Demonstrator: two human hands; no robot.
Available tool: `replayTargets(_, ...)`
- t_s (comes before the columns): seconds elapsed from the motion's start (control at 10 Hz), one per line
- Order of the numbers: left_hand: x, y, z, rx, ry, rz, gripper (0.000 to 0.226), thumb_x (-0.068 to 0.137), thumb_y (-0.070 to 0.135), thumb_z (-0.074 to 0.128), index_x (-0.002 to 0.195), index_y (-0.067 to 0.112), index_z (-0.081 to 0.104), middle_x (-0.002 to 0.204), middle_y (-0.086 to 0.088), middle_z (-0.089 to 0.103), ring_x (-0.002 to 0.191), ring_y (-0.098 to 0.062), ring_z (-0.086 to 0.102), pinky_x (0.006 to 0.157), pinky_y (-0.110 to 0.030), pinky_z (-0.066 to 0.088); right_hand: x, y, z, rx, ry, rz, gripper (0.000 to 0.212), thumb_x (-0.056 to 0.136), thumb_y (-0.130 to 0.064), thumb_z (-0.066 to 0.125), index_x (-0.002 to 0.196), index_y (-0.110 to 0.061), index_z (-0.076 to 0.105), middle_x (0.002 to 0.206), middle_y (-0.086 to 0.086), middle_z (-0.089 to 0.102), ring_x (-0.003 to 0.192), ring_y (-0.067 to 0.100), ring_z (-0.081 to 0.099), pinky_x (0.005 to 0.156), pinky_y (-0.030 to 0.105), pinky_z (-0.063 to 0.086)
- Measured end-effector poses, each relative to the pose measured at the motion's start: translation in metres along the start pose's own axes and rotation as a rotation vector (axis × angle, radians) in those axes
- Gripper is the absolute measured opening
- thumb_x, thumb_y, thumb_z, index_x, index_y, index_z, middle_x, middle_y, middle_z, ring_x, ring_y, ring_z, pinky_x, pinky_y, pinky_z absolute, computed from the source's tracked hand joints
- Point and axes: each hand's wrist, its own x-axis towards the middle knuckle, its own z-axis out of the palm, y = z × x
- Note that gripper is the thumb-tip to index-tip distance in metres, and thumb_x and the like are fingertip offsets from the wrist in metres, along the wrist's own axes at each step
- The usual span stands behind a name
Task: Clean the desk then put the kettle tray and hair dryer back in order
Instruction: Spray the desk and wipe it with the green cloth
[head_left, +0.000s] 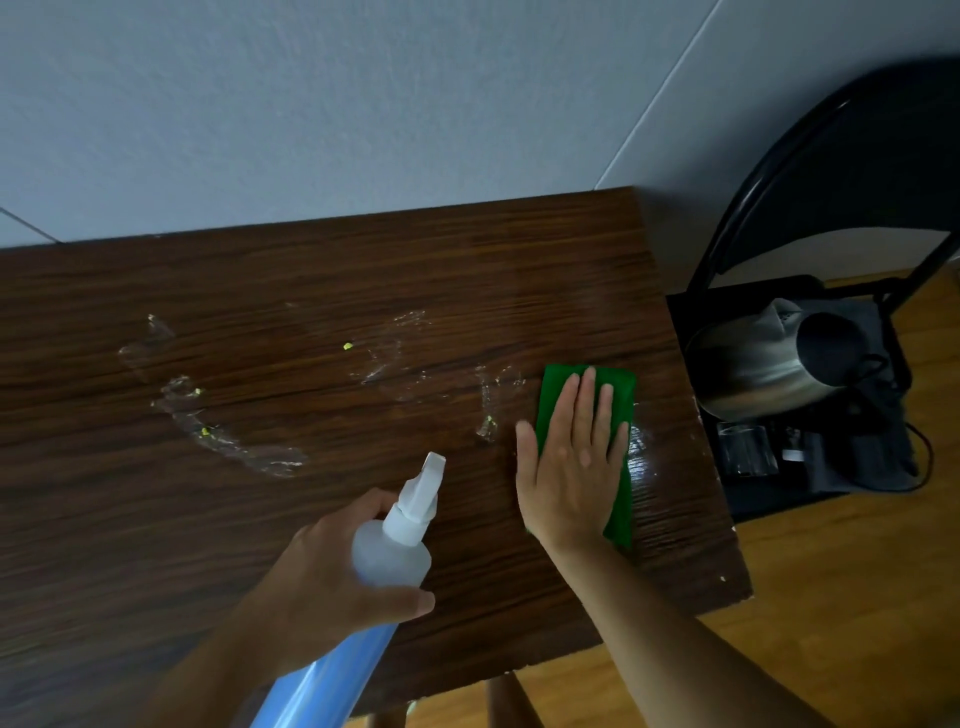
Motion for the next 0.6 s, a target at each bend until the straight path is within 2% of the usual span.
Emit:
replayTargets(0.1, -0.004, -0.008, -0.012, 0.024, 0.014, 0.000, 0.063, 0.055, 0.036, 0.096, 0.107, 0.041, 0.059, 0.092, 0.001, 0.066, 0.082, -0.018, 0.064, 0.061, -0.023, 0.052, 0.015, -0.037, 0.003, 0.018, 0.009, -0.038, 0.077, 0.104, -0.060, 0.010, 0.161, -0.008, 0.009, 0.169, 0.011, 0.007, 0.156, 0.031, 0.006, 0.124, 0.057, 0.017)
replayTargets(0.2, -0.008, -0.016, -0.022, 0.022, 0.027, 0.000, 0.063, 0.055, 0.033, 0.096, 0.106, 0.041, 0.060, 0.095, 0.007, 0.067, 0.085, -0.015, 0.064, 0.060, -0.023, 0.052, 0.014, -0.071, 0.002, 0.022, -0.026, -0.162, 0.077, 0.104, -0.060, 0.012, 0.161, -0.010, 0.004, 0.169, 0.010, -0.001, 0.157, 0.029, 0.001, 0.126, 0.054, 0.009)
replayTargets(0.3, -0.007, -0.031, -0.026, 0.070, 0.049, 0.013, 0.064, 0.057, 0.040, 0.095, 0.110, 0.044, 0.060, 0.101, 0.026, 0.066, 0.088, -0.013, 0.067, 0.071, -0.025, 0.055, -0.016, -0.088, 0.006, 0.035, -0.110, -0.326, 0.076, 0.103, -0.058, 0.016, 0.161, -0.012, 0.002, 0.170, 0.008, -0.005, 0.157, 0.028, -0.005, 0.126, 0.053, 0.007)
replayTargets(0.4, -0.004, -0.046, -0.024, 0.141, 0.054, 0.014, 0.076, 0.056, 0.058, 0.091, 0.123, 0.045, 0.056, 0.106, 0.022, 0.069, 0.095, -0.009, 0.068, 0.081, -0.032, 0.059, -0.056, -0.094, 0.013, 0.046, -0.208, -0.502, 0.070, 0.103, -0.053, 0.022, 0.162, -0.018, 0.005, 0.170, 0.008, -0.006, 0.156, 0.027, -0.008, 0.125, 0.054, 0.011)
replayTargets(0.5, -0.004, -0.055, -0.020, 0.151, 0.051, 0.009, 0.085, 0.055, 0.065, 0.089, 0.129, 0.044, 0.053, 0.110, 0.019, 0.068, 0.098, -0.010, 0.068, 0.084, -0.037, 0.060, -0.078, -0.086, 0.018, 0.041, -0.199, -0.537, 0.062, 0.104, -0.050, 0.022, 0.161, -0.024, 0.018, 0.171, 0.006, -0.001, 0.157, 0.027, -0.004, 0.124, 0.053, 0.015)
replayTargets(0.6, -0.012, -0.057, -0.020, 0.133, 0.068, 0.003, 0.083, 0.056, 0.063, 0.089, 0.128, 0.044, 0.053, 0.110, 0.020, 0.068, 0.099, -0.009, 0.068, 0.084, -0.035, 0.059, -0.073, -0.079, 0.013, 0.059, -0.195, -0.535, 0.060, 0.106, -0.050, 0.016, 0.161, -0.026, 0.017, 0.171, 0.003, 0.005, 0.157, 0.025, 0.004, 0.124, 0.054, 0.017)
